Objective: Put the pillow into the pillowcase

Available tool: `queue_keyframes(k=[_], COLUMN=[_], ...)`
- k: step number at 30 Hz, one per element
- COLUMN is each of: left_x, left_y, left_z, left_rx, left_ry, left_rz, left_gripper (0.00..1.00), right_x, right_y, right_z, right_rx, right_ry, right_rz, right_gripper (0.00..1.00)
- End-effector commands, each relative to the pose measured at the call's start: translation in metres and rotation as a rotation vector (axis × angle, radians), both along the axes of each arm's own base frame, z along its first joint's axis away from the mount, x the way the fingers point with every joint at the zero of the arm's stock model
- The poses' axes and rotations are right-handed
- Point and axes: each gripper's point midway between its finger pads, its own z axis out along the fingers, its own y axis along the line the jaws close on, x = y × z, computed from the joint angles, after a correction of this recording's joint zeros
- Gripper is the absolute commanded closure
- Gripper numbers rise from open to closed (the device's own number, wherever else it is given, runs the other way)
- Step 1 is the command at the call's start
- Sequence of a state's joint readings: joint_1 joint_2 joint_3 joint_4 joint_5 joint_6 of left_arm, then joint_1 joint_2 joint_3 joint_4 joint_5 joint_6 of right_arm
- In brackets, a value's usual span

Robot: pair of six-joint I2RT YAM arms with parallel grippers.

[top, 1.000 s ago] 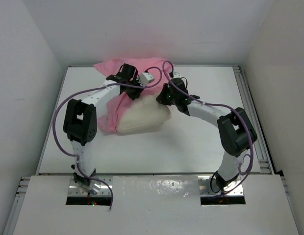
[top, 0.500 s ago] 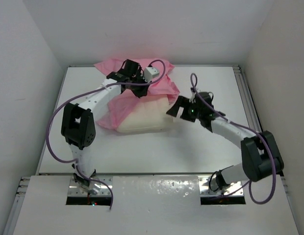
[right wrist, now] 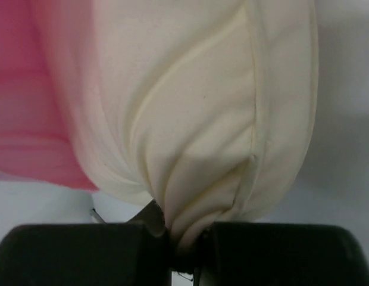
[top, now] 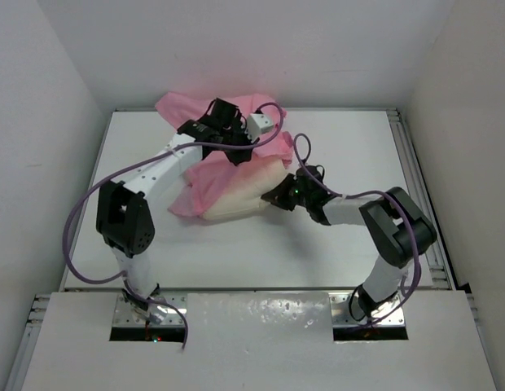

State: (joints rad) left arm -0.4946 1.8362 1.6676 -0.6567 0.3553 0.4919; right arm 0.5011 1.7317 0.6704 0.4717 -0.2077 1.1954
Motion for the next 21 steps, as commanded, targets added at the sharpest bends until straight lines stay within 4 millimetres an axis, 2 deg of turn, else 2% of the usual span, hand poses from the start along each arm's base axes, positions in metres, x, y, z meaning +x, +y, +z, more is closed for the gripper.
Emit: queue_keyframes(k=[1,2,5,7,10,12,13,14,15,17,19,20,21], left_x=[-0.039,-0.060,-0.082,-0.084,-0.072,-0.070,-0.079,-0.083,-0.097,-0.106,-0.110,-0.112,-0.101], left_y=[-0.023,-0.032,-0.042,-0.041,-0.034,-0.038,-0.041,-0.047,-0.051,-0.052,-0.044,-0.039,-0.027], left_z=[0.070,0.095,0.137,0.140,0.141,0.164,0.175,0.197,0.204,0.221,0.229,0.236,0.243], left_rx=[-0.091,-0.115,-0.123,-0.094,-0.084,-0.144,-0.205,-0.249,-0.281,-0.302,-0.318,-0.348,-0.361], left_ry=[-0.087,-0.089,-0.148,-0.183,-0.197,-0.223,-0.202,-0.229,-0.209,-0.239,-0.239,-0.229,-0.247], left_rz=[-0.161,-0.259,-0.367,-0.411,-0.362,-0.374,-0.413,-0.443,-0.490,-0.525,-0.529,-0.525,-0.484], left_gripper=[1.00,1.00,1.00,1.00,1.00,1.00,1.00,1.00,1.00,1.00,1.00,1.00,1.00], right_x=[0.072,0.083,0.100,0.102,0.097,0.093,0.096,0.095,0.102,0.106,0.113,0.116,0.120], right_y=[0.007,0.009,0.002,-0.004,-0.002,0.009,0.013,0.020,0.019,0.016,0.008,0.007,0.005], right_z=[0.109,0.138,0.216,0.267,0.303,0.303,0.294,0.287,0.273,0.263,0.254,0.244,0.237], right_rx=[0.157,0.166,0.234,0.315,0.386,0.387,0.355,0.342,0.319,0.324,0.281,0.205,0.155], right_ry=[-0.332,-0.401,-0.603,-0.721,-0.792,-0.789,-0.771,-0.752,-0.717,-0.685,-0.665,-0.642,-0.629], right_rz=[-0.106,-0.112,-0.175,-0.221,-0.236,-0.223,-0.231,-0.230,-0.265,-0.301,-0.360,-0.361,-0.368], right_gripper=[1.00,1.00,1.00,1.00,1.00,1.00,1.00,1.00,1.00,1.00,1.00,1.00,1.00])
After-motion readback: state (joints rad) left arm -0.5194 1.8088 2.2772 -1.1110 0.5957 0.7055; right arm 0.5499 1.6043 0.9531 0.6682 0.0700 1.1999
